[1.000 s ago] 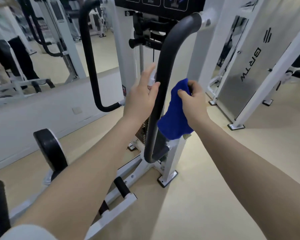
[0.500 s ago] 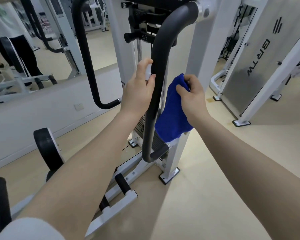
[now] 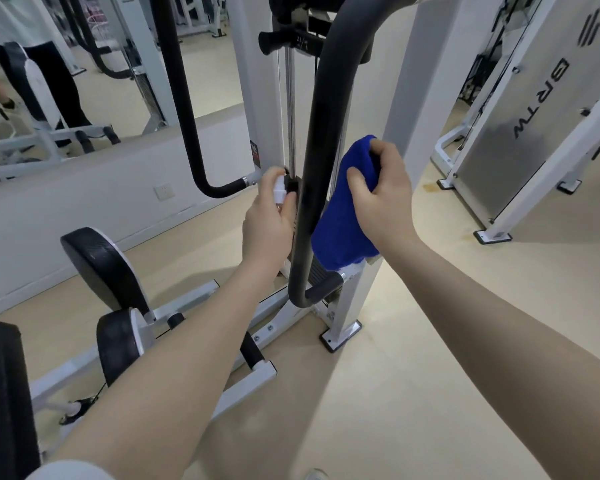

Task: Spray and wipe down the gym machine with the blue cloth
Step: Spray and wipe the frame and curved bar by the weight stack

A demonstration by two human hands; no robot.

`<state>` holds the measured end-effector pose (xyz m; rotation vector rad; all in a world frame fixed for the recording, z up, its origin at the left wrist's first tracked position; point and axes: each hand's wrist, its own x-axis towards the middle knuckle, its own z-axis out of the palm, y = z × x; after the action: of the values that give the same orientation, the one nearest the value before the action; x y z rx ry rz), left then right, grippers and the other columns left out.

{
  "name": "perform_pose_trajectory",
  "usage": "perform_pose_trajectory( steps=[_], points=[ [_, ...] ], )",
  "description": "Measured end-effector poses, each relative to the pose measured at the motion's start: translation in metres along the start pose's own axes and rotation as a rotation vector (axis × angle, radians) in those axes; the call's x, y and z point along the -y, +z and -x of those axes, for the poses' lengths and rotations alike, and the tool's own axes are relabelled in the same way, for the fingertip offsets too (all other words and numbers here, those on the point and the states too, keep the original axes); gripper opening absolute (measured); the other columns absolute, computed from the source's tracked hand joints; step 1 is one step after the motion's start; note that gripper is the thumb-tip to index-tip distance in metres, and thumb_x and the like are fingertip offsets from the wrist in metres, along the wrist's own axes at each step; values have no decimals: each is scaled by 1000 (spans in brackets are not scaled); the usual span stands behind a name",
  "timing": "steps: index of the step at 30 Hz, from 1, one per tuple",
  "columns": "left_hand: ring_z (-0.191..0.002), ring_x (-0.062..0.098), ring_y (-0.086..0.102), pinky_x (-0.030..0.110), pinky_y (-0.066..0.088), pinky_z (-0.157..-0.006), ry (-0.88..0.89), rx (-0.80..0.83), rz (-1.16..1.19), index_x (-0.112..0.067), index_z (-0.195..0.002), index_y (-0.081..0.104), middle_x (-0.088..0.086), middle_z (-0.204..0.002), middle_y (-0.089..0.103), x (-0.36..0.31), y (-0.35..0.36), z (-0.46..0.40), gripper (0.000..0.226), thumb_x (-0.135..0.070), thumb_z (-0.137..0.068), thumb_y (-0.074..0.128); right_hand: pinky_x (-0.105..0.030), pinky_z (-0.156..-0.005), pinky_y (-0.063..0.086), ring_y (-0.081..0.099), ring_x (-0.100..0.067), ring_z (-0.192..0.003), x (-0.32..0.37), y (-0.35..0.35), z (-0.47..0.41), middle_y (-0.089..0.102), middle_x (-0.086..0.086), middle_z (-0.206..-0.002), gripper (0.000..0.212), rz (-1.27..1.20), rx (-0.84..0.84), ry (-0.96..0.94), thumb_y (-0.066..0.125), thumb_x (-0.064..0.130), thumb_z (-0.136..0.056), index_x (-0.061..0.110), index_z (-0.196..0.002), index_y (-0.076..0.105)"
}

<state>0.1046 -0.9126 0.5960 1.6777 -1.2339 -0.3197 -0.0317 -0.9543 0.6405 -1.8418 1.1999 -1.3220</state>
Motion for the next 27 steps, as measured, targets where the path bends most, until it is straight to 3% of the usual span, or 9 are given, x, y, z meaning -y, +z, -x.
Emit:
perform_pose_trajectory(
  steps=[3,6,11,15,19,21,23,25,27],
  points=[
    [-92,24,61,40,56,-76,-56,-4,148,-35,-144,19,2,-121,55,-8,-11,-9,59,-25,-95,50,-27,-68,44,51,-20,-80,13,6,-4,50,-10,-116,44,330,10,-318,54,8,-87,12,-131,46],
    [-83,15,60,28,54,-68,-120,20,266,-26,-146,19,-9,-116,51,-17,-19,-13,62,-21,-94,52,-29,-52,43,55,-30,-64,24,18,-7,55,-17,-106,49,721,58,-473,63,0,-77,12,-124,55],
    [-69,20,56,42,53,-66,-42,26,230,-35,-97,52,-3,-77,56,-23,-26,-9,21,-14,-91,51,-24,-41,34,50,-26,-41,15,23,-2,61,-18,-94,40,1063,260,-633,79,7,-58,12,-96,67],
    [-67,18,55,22,51,-56,-29,23,280,-25,-100,53,-3,-77,55,-21,-34,-5,16,-11,-93,50,-23,-49,25,28,-17,-49,38,3,-32,56,-10,-82,27,1048,-28,-727,75,11,-66,14,-91,65],
    [-66,14,55,15,50,-53,-42,8,316,-25,-102,52,-6,-84,58,-21,-37,-8,15,-13,-94,51,-28,-56,29,34,-20,-63,29,15,-39,50,-10,-90,22,951,-280,-759,66,8,-70,16,-91,67],
    [-64,14,54,14,49,-52,-22,3,320,-29,-97,52,-6,-85,58,-24,-37,-10,17,-12,-93,51,-38,-77,41,42,-27,-89,8,23,-27,40,-8,-107,23,865,-258,-782,58,15,-81,23,-101,66],
    [-62,14,53,13,47,-51,9,21,297,-32,-94,49,-6,-85,58,-28,-38,-10,20,-12,-93,51,-43,-94,40,41,-28,-110,-7,25,-15,39,-6,-121,18,739,-43,-659,51,38,-90,34,-106,60],
    [-61,14,53,13,47,-51,27,35,288,-32,-94,49,-5,-86,57,-30,-37,-11,21,-12,-94,50,-32,-93,40,39,-16,-106,-7,19,-17,41,-2,-124,43,693,137,-558,32,64,-88,39,-115,54],
    [-62,16,53,14,46,-51,33,34,283,-31,-93,50,-4,-81,57,-32,-35,-12,19,-12,-94,50,-34,-81,46,35,-15,-98,8,5,-30,38,-1,-119,37,731,83,-619,50,50,-87,29,-116,58]
  ],
)
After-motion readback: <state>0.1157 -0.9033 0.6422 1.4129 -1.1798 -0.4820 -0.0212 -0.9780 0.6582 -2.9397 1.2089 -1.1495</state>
